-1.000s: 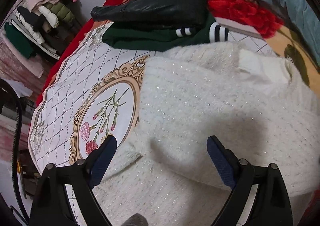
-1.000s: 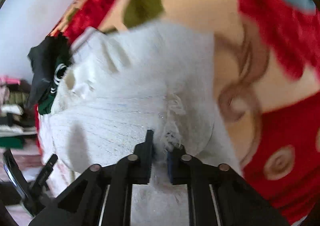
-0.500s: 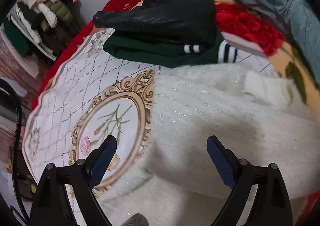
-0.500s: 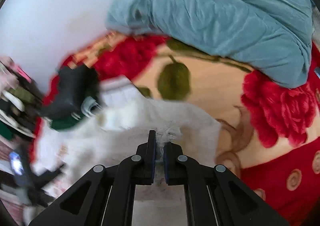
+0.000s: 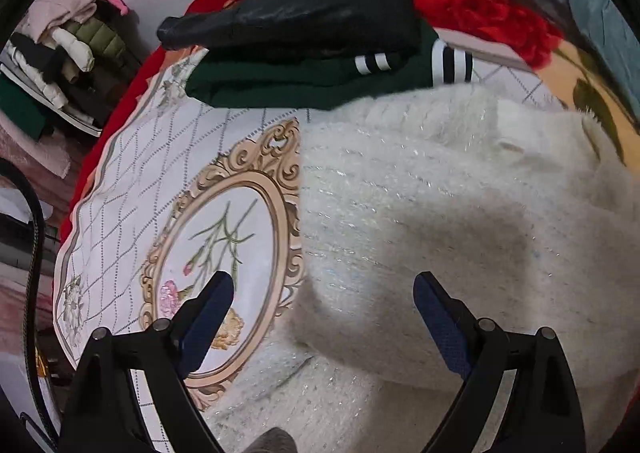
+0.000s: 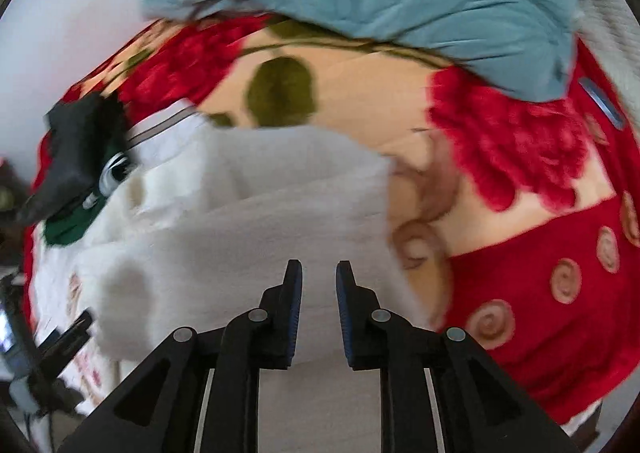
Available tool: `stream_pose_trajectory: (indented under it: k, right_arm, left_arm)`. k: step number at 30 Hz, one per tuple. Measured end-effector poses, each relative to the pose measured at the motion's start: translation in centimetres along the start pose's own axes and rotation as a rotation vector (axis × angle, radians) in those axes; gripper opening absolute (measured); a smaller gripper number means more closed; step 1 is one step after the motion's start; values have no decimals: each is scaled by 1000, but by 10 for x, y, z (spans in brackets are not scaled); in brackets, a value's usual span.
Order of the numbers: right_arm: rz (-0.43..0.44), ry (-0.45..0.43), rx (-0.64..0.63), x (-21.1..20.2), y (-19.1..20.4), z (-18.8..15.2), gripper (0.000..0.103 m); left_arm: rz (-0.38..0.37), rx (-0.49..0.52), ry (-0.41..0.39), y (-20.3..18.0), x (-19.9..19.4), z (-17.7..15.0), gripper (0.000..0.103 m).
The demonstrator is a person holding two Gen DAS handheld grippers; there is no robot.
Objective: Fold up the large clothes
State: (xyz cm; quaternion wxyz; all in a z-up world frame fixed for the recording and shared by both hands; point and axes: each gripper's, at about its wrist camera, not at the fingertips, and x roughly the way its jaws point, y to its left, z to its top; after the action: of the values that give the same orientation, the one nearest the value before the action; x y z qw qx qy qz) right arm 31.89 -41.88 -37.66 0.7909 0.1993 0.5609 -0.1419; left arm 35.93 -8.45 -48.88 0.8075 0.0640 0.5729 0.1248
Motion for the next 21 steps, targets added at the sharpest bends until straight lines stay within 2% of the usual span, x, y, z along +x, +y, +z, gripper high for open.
stream_pose_trajectory:
  k: [3,7,10,14,17,19,20,21]
  right_arm:
    - [35,68,-29,26,12,0,19]
    - [-37,181,-57,84,15,-1,18]
    - [-51,218,-66,108,10,2,18]
    - [-50,232,-111,109,13,8,18]
    - [14,248,-121,99,5,11,18]
    - [97,263,-118,88,-8,14,19]
    - [139,274,-116,82,-16,15,23]
    - [200,288,-112,75,-27,16,36]
  left_arm:
    - [46,25,21,-7,23,-1,92]
    - [84,55,49,-16,53,-5,94]
    - [110,54,27,-19,52,-5,95]
    - [166,43,21,-22,36,-9,95]
    - [218,23,5,-23,15,-16,95]
    - [288,38,-29,-30,-9,-25,95]
    - [348,60,-54,-36,-23,-32,95]
    - [390,74,-69,-41,-33,-37,95]
